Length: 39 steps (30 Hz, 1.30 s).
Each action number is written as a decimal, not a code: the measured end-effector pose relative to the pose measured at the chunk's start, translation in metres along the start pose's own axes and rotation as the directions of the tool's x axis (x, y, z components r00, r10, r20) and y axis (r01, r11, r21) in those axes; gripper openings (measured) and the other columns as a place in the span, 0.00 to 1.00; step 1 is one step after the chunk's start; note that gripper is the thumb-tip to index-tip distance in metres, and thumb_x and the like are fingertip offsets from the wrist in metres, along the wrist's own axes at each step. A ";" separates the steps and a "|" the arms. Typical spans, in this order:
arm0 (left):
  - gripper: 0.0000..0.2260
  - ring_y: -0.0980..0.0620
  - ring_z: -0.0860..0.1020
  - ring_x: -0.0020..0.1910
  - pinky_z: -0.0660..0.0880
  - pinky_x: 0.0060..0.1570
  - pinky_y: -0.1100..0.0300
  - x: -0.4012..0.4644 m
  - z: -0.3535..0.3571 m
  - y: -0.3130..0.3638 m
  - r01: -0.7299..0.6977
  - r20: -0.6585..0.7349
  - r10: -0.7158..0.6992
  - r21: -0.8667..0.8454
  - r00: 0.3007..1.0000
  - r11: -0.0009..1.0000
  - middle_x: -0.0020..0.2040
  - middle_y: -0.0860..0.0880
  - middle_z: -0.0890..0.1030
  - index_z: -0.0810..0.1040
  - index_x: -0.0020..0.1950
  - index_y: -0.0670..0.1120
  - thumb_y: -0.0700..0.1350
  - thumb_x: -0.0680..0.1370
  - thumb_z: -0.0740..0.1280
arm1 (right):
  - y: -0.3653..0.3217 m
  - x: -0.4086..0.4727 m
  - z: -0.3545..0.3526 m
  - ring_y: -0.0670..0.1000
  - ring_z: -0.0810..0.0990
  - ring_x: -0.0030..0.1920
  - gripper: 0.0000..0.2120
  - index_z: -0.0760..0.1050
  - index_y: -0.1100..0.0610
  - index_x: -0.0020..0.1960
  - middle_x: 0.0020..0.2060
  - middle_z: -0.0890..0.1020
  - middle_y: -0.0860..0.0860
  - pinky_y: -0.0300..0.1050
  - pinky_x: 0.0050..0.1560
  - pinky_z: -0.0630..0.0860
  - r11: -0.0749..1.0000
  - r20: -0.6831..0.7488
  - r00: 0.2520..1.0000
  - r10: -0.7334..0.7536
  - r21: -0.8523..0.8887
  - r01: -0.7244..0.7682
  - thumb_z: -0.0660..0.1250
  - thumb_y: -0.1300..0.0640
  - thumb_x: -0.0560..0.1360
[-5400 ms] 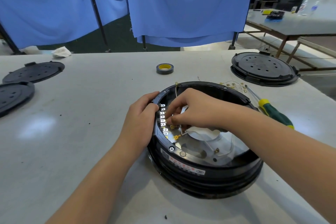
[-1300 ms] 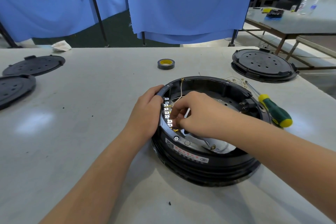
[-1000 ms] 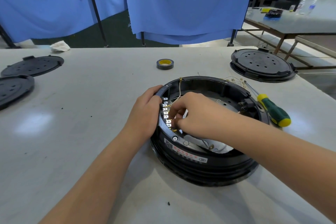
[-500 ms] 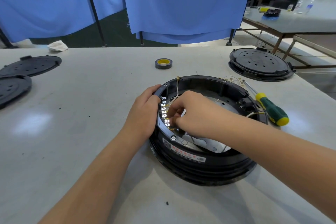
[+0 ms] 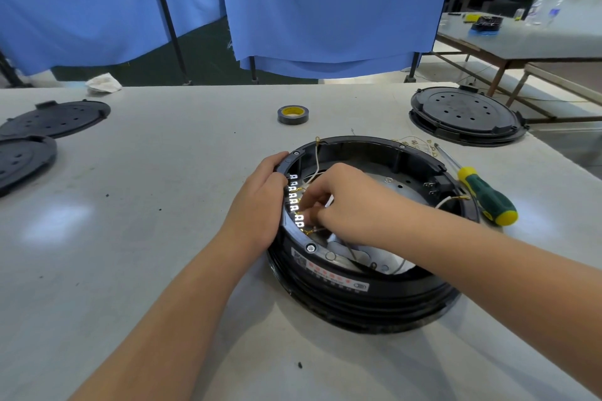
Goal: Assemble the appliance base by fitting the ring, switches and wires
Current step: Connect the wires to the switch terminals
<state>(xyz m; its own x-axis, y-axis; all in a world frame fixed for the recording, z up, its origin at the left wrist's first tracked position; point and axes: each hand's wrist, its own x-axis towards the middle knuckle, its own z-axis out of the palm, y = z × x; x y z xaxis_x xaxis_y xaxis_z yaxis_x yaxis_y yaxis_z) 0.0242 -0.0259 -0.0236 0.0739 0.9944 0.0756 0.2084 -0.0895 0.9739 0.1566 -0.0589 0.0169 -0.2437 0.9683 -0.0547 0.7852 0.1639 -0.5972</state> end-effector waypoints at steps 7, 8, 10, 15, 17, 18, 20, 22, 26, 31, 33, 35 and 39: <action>0.19 0.52 0.76 0.58 0.71 0.64 0.46 0.003 0.000 -0.003 0.030 0.037 -0.031 0.015 0.999 0.999 0.54 0.59 0.77 0.70 0.60 0.61 0.40 0.77 0.54 | -0.004 0.004 -0.007 0.47 0.79 0.37 0.03 0.82 0.55 0.42 0.37 0.84 0.53 0.37 0.42 0.77 0.979 0.087 0.989 0.118 0.154 -0.130 0.71 0.60 0.74; 0.19 0.53 0.76 0.57 0.71 0.64 0.46 0.004 0.000 -0.003 0.034 0.037 -0.034 0.014 0.999 0.999 0.54 0.60 0.77 0.70 0.60 0.61 0.39 0.78 0.54 | -0.005 0.004 -0.008 0.49 0.80 0.39 0.03 0.81 0.56 0.41 0.41 0.85 0.55 0.42 0.47 0.79 0.975 0.106 0.986 0.128 0.168 -0.144 0.71 0.61 0.74; 0.19 0.54 0.76 0.56 0.71 0.63 0.47 0.005 0.000 -0.003 0.036 0.040 -0.037 0.018 0.999 0.999 0.52 0.62 0.76 0.70 0.60 0.61 0.39 0.78 0.54 | -0.007 0.005 -0.010 0.50 0.80 0.42 0.04 0.80 0.55 0.41 0.45 0.85 0.56 0.46 0.53 0.78 0.971 0.127 0.981 0.147 0.169 -0.167 0.71 0.61 0.74; 0.19 0.54 0.77 0.54 0.72 0.62 0.46 0.005 0.000 -0.003 0.045 0.035 -0.045 0.018 0.998 0.999 0.51 0.62 0.76 0.70 0.58 0.62 0.39 0.78 0.54 | -0.013 0.009 -0.013 0.52 0.79 0.46 0.07 0.79 0.53 0.37 0.42 0.83 0.54 0.49 0.58 0.77 0.967 0.166 0.966 0.197 0.131 -0.220 0.71 0.60 0.73; 0.19 0.52 0.77 0.56 0.72 0.63 0.45 0.006 0.001 -0.003 0.056 0.032 -0.056 0.008 0.998 0.998 0.51 0.61 0.76 0.70 0.57 0.62 0.38 0.78 0.53 | -0.014 0.009 -0.014 0.52 0.78 0.45 0.08 0.79 0.53 0.37 0.43 0.83 0.56 0.50 0.58 0.77 0.966 0.185 0.960 0.209 0.114 -0.232 0.71 0.60 0.74; 0.19 0.52 0.77 0.56 0.71 0.63 0.45 0.006 0.001 -0.003 0.056 0.031 -0.056 0.006 0.998 0.998 0.52 0.61 0.76 0.70 0.56 0.62 0.38 0.78 0.53 | -0.015 0.010 -0.014 0.52 0.77 0.44 0.06 0.80 0.55 0.39 0.43 0.82 0.56 0.50 0.58 0.76 0.966 0.202 0.957 0.211 0.107 -0.235 0.70 0.60 0.74; 0.19 0.52 0.76 0.56 0.71 0.63 0.45 0.006 0.001 -0.003 0.051 0.028 -0.051 0.009 0.998 0.999 0.51 0.62 0.76 0.70 0.56 0.63 0.38 0.77 0.54 | -0.016 0.012 -0.014 0.52 0.75 0.44 0.06 0.81 0.62 0.49 0.43 0.79 0.56 0.50 0.57 0.77 0.968 0.227 0.948 0.221 0.067 -0.242 0.69 0.60 0.75; 0.19 0.52 0.76 0.57 0.71 0.63 0.46 0.006 0.001 -0.004 0.045 0.030 -0.046 0.016 0.999 0.999 0.51 0.62 0.76 0.70 0.56 0.63 0.39 0.77 0.54 | -0.017 0.014 -0.015 0.52 0.74 0.44 0.11 0.78 0.65 0.56 0.43 0.78 0.56 0.48 0.51 0.77 0.956 0.257 0.928 0.270 0.040 -0.289 0.68 0.59 0.76; 0.19 0.50 0.76 0.58 0.71 0.63 0.45 0.005 0.000 -0.004 0.044 0.037 -0.044 0.005 0.998 0.999 0.53 0.61 0.77 0.71 0.55 0.64 0.40 0.76 0.54 | -0.022 0.017 -0.019 0.50 0.72 0.43 0.06 0.78 0.60 0.53 0.39 0.76 0.53 0.41 0.42 0.69 0.943 0.333 0.891 0.310 0.014 -0.333 0.65 0.60 0.78; 0.19 0.49 0.76 0.59 0.71 0.64 0.44 0.006 0.001 -0.005 0.047 0.034 -0.047 0.001 0.998 0.999 0.54 0.60 0.77 0.71 0.54 0.65 0.41 0.75 0.54 | -0.024 0.021 -0.020 0.47 0.72 0.38 0.03 0.76 0.55 0.49 0.34 0.75 0.49 0.40 0.41 0.68 0.932 0.368 0.867 0.336 0.005 -0.363 0.64 0.60 0.79; 0.19 0.49 0.76 0.59 0.71 0.64 0.44 0.006 0.001 -0.005 0.049 0.030 -0.049 0.003 0.998 0.999 0.53 0.61 0.77 0.71 0.56 0.64 0.40 0.76 0.54 | -0.022 0.023 -0.020 0.46 0.71 0.35 0.04 0.75 0.55 0.45 0.32 0.75 0.48 0.40 0.40 0.68 0.930 0.373 0.864 0.337 0.013 -0.368 0.65 0.60 0.78; 0.19 0.50 0.76 0.60 0.71 0.64 0.45 0.007 0.001 -0.005 0.047 0.025 -0.047 0.006 0.999 0.999 0.53 0.61 0.76 0.71 0.57 0.63 0.39 0.76 0.54 | -0.021 0.023 -0.020 0.45 0.72 0.34 0.06 0.75 0.54 0.42 0.32 0.75 0.48 0.40 0.41 0.68 0.927 0.377 0.864 0.335 0.031 -0.373 0.65 0.60 0.78; 0.20 0.48 0.76 0.59 0.71 0.63 0.44 0.007 0.002 -0.004 0.056 0.023 -0.056 0.007 0.998 0.998 0.52 0.61 0.77 0.71 0.53 0.65 0.39 0.76 0.54 | -0.021 0.020 -0.020 0.45 0.72 0.36 0.04 0.75 0.54 0.45 0.34 0.75 0.48 0.40 0.42 0.68 0.922 0.379 0.861 0.338 0.053 -0.385 0.64 0.60 0.78</action>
<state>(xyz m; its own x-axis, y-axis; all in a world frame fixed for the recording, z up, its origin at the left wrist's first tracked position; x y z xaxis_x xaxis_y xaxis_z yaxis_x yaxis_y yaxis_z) 0.0253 -0.0186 -0.0278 0.0846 0.9963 0.0156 0.2186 -0.0338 0.9752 0.1462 -0.0393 0.0441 -0.1605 0.8180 -0.5524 0.7872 -0.2315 -0.5716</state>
